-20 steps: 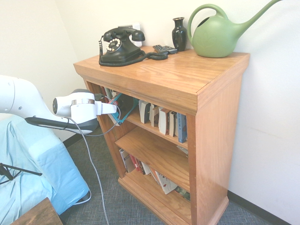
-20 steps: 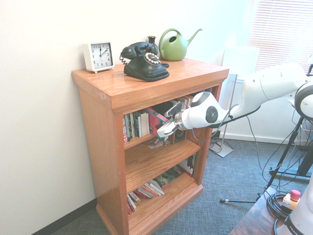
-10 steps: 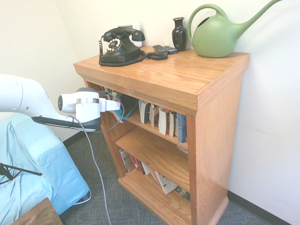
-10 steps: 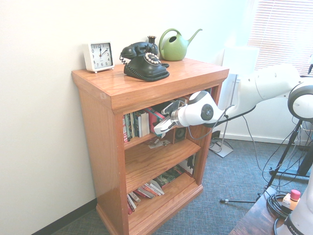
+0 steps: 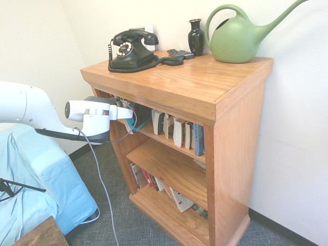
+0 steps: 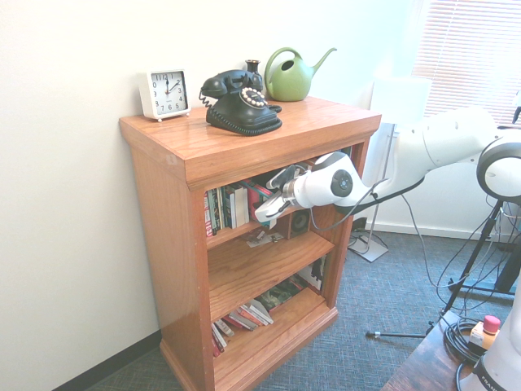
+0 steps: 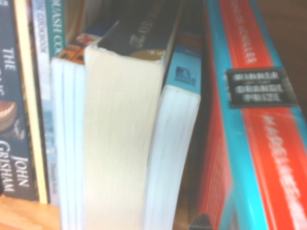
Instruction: Organize the shelf
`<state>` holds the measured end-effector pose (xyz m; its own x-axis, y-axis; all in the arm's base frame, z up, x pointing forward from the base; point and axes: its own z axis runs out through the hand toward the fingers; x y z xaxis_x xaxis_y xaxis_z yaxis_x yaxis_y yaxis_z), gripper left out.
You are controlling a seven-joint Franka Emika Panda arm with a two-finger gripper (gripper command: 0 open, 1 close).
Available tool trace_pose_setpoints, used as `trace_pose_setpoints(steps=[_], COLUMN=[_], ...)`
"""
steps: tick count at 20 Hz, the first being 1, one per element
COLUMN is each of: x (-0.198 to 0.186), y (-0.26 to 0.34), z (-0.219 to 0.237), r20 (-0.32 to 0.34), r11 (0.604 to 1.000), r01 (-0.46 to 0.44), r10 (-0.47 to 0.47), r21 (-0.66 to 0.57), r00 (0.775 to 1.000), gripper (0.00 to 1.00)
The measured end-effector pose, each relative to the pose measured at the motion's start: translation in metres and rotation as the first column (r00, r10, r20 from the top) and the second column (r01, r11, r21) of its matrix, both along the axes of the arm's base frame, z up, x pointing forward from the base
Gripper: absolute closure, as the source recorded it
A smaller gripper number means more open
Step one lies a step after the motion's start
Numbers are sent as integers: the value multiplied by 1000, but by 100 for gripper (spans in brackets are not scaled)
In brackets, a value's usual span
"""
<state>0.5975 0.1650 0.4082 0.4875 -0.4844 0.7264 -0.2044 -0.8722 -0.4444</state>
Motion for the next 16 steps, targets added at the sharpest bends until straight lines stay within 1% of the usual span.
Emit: trace_pose_setpoints(steps=[4,7,11,16], x=[4,-3,-40,-105], y=[1,-1,-14,-26], z=[9,15,17,7], r20=[2,-2,-32,-84], r11=[1000,1000,1000,1000], r01=[-9,-22,-23,-17], r10=[9,22,24,19], r21=[3,11,10,24], r00=[1000,1000,999,996], gripper=[0,0,0,0])
